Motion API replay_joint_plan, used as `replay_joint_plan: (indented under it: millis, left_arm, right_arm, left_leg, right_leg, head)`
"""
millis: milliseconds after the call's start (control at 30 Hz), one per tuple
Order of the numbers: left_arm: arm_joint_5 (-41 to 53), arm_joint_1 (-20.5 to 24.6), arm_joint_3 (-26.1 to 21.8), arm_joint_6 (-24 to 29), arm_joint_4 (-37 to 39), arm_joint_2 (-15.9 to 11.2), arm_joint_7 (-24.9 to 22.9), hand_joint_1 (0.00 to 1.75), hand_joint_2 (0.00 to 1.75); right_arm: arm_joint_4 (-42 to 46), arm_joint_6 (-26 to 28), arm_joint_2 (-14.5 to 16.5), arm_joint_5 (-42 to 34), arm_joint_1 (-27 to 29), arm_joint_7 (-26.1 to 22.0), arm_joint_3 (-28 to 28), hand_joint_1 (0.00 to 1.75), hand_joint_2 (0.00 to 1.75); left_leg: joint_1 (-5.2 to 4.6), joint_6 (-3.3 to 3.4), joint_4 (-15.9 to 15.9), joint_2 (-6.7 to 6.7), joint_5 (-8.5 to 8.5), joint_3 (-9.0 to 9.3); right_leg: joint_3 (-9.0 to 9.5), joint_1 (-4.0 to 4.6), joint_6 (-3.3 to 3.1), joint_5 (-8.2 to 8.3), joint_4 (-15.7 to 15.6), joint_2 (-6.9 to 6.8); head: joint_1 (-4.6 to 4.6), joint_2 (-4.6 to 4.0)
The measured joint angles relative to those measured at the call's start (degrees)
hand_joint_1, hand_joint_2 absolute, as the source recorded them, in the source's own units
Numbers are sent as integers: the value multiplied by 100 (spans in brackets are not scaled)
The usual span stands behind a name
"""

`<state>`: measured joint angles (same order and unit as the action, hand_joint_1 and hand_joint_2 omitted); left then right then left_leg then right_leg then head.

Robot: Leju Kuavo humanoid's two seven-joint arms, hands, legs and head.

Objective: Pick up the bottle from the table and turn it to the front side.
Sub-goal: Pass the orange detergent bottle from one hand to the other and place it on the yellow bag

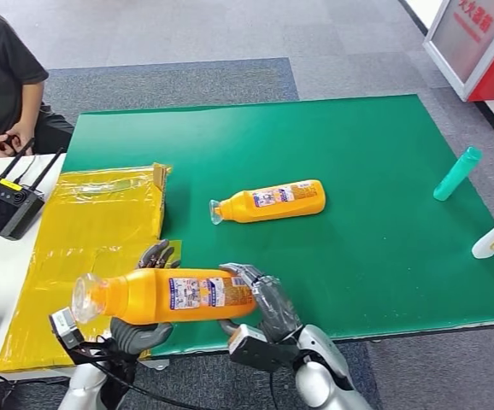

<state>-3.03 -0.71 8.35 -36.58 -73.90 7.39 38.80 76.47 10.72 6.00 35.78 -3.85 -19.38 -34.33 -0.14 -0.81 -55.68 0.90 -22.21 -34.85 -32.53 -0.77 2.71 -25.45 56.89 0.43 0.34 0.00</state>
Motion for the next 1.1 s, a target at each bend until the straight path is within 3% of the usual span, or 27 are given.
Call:
replay_joint_plan:
  millis: [567,700,1100]
  left_arm:
    - [-127,51,131,-204,-97,37,0,0,175]
    - [-117,40,145,-222,-197,37,0,171,175]
    - [138,22,239,131,-269,31,0,175,175]
  right_arm:
    - [-784,131,72,-132,-160,-73,-99,175,175]
    - [-842,145,100,-138,-160,-43,-92,175,175]
    - [-895,141,119,-129,-134,-4,-83,175,175]
  left_leg:
    - [0,-1,0,0,1,0]
    - [0,-2,0,0,1,0]
    - [0,-1,0,0,1,1]
  right_leg:
    - [0,0,0,0,0,0]
    - [0,0,-1,0,0,0]
    - [1,0,0,0,0,0]
  head:
    - [1,0]
    - [-1,0]
    - [0,0]
